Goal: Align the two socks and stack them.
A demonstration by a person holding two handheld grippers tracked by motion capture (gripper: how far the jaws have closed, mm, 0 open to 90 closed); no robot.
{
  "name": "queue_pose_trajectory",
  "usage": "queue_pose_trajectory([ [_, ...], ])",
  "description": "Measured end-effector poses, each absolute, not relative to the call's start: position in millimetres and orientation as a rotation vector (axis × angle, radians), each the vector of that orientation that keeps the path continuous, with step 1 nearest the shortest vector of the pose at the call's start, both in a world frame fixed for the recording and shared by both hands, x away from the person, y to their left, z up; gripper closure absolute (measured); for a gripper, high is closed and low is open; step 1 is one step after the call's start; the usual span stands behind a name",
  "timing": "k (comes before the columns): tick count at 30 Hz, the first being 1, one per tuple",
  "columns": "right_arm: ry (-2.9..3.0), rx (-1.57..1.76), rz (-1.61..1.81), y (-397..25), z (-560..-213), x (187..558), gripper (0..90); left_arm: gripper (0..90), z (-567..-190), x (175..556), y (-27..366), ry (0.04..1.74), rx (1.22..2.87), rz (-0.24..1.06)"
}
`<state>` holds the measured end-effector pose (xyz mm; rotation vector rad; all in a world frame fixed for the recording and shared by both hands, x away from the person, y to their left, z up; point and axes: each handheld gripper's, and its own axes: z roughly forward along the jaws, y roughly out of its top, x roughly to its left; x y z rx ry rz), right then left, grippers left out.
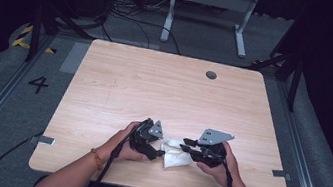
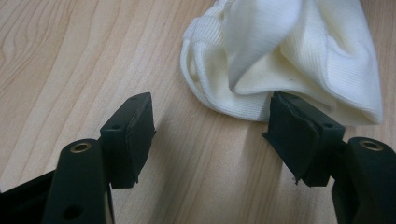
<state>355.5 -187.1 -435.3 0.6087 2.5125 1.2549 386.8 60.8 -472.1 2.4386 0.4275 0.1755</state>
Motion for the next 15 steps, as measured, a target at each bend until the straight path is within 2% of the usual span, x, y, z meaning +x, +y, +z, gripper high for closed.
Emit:
queue_pose_trajectory([
  [7,2.560,0.409,1.300,-186.1,-427.4,342.0,76.0,32.1,-472.1,386.1,59.8,0.422,2.439,0.180],
  [15,2.655,0.338,1.200,-167.8,-447.7,347.6,67.1,31.7,-473.1,388.1,60.8,0.430,2.430,0.158],
])
